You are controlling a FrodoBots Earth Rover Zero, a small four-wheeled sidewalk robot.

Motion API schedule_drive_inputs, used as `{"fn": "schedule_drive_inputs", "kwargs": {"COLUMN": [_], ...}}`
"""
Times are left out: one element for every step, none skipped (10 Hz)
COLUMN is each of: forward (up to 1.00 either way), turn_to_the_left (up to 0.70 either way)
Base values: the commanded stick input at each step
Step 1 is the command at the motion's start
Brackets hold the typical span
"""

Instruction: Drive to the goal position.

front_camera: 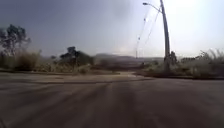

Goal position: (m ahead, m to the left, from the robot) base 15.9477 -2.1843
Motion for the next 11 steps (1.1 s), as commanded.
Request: {"fn": "schedule_drive_inputs", "kwargs": {"forward": [0.85,0.85,0.85,0.85,0.85,0.85,0.85,0.85,0.85,0.85,0.85], "turn_to_the_left": [0.00,0.00,0.00,0.00,0.00,0.00,0.00,0.00,0.00,0.00,0.00]}}
